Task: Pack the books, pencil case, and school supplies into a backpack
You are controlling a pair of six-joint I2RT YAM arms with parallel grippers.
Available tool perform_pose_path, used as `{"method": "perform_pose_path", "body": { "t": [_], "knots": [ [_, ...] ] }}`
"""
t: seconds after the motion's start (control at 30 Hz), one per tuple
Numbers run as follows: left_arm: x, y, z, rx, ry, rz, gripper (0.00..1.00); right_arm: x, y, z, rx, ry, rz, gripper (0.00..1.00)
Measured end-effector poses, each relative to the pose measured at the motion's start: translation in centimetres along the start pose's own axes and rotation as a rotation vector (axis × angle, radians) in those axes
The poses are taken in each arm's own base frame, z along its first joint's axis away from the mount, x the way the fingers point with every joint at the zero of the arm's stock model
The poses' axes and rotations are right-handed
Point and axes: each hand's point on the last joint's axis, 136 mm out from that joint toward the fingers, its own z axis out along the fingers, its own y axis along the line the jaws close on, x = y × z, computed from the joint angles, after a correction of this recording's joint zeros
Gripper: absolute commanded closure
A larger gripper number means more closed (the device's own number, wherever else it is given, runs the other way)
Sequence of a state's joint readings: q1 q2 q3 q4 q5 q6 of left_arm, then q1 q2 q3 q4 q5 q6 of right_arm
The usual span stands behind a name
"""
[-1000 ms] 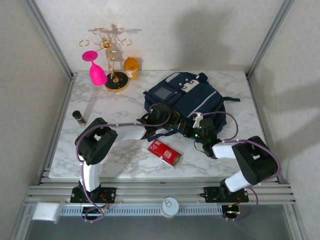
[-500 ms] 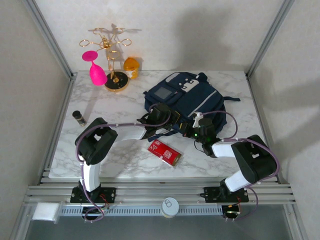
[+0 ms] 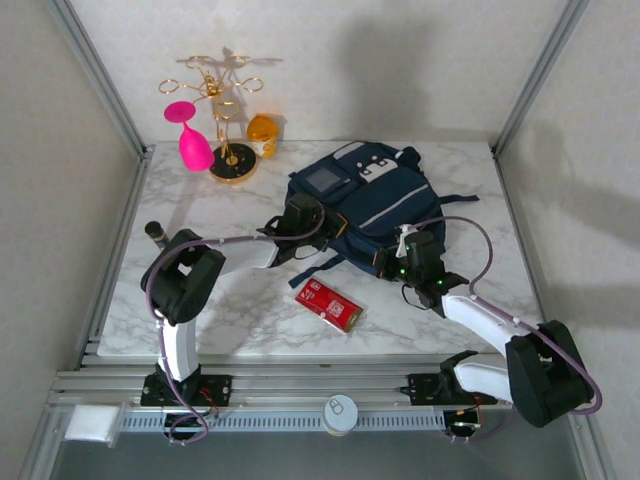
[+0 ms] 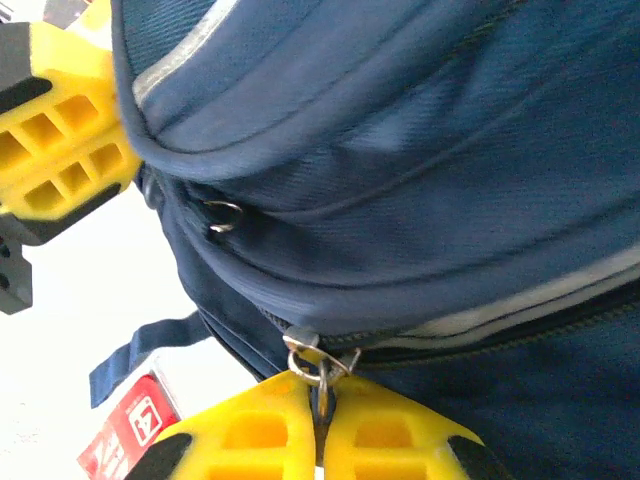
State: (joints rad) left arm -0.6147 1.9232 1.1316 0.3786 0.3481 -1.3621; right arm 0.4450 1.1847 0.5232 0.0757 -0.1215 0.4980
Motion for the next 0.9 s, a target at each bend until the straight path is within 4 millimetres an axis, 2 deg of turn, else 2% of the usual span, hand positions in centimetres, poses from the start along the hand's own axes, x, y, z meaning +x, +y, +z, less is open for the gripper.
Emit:
{"method": "perform_pose_path", "body": {
  "t": [0.13, 0.17, 0.23, 0.3, 0.4, 0.47, 0.67, 0.77, 0.9],
  "knots": [
    [-1.2, -0.2, -0.3, -0.002, 0.003, 0.034, 0.98, -1.0, 0.5, -0.6, 0.028, 0.032, -0.035, 1.0],
    [-1.3, -0.2, -0.3, -0.001, 0.001, 0.042, 0.89, -1.3, 0.7, -0.6, 0.032, 0.04, -0.037, 1.0],
    [-1.4, -0.1, -0.7, -0.002, -0.007, 0.048, 0.8, -1.6, 1.1, -0.4, 0.034, 0.059, -0.04, 1.0],
    [-1.6, 0.6, -1.8, 0.002, -0.033, 0.033, 0.68, -1.5, 1.4, -0.3, 0.033, 0.079, -0.042, 1.0],
    [-1.0, 1.8, -3.5, 0.0, -0.055, -0.009, 0.6, -0.9, 1.2, 0.2, 0.042, 0.112, -0.049, 1.0],
    [0.7, 1.4, -3.5, 0.012, -0.04, -0.026, 0.57, -0.4, 1.1, 0.5, 0.044, 0.133, -0.057, 1.0],
    [8.5, -1.6, -1.8, 0.098, 0.083, -0.057, 0.59, -0.3, 1.2, 0.9, 0.044, 0.146, -0.072, 1.0],
    [9.2, -2.2, 0.0, 0.109, 0.084, -0.075, 0.65, -0.4, 1.2, 0.9, 0.045, 0.145, -0.08, 1.0],
    [8.7, -1.3, 0.9, 0.079, 0.054, -0.093, 0.75, -0.5, 1.2, 1.1, 0.055, 0.154, -0.087, 1.0]
  ]
}}
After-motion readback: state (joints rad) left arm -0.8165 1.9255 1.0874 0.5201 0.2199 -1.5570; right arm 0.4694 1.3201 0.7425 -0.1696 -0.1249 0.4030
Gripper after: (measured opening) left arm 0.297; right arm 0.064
